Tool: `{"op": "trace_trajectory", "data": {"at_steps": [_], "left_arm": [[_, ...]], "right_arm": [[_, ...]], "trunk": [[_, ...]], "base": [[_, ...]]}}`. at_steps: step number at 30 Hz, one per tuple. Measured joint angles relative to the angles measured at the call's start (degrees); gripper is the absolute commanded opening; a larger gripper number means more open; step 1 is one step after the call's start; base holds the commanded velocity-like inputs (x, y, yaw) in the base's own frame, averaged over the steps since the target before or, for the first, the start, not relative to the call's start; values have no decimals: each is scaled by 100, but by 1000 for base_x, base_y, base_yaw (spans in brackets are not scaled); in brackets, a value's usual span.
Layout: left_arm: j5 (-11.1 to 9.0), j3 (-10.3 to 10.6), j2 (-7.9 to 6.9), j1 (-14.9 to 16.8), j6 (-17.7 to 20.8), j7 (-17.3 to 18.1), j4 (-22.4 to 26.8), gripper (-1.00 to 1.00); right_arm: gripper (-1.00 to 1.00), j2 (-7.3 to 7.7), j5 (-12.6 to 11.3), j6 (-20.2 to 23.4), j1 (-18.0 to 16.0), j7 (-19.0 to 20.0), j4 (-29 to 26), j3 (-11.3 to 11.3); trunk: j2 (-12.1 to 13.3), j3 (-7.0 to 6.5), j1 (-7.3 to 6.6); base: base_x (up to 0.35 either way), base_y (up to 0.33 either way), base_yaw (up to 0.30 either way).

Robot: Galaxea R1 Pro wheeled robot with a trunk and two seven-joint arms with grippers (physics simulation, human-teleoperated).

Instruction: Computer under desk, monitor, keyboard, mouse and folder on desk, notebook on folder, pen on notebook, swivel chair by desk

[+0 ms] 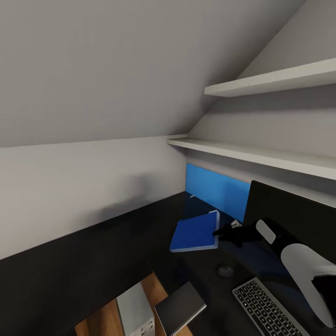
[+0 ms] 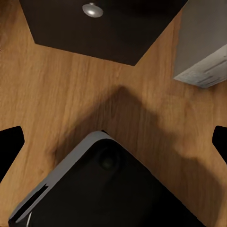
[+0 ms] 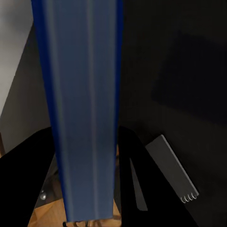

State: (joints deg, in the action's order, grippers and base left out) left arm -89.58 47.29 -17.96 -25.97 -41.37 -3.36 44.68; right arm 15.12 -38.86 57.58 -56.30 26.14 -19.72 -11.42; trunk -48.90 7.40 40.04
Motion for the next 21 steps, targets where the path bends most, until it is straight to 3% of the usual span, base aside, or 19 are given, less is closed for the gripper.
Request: {"op": "trace_trajectory", "data": {"at_steps": [6, 11, 21], "left_arm": [[-49, 17, -8, 0, 0, 13, 5, 100], [-62, 32, -22, 0, 0, 23, 12, 100], [-57, 45, -26, 0, 0, 25, 64, 100]], "right_arm": [[-100, -19, -30, -15, 1, 108, -32, 5], [-100, -27, -4, -64, 1, 950, -15, -24], [-100, -22, 35, -98, 2, 1348, 9, -40]], "trunk": [[-241, 108, 132], [-442, 198, 242], [-843, 378, 462]], "base": [[0, 0, 0], [0, 0, 0], [0, 0, 0]]}}
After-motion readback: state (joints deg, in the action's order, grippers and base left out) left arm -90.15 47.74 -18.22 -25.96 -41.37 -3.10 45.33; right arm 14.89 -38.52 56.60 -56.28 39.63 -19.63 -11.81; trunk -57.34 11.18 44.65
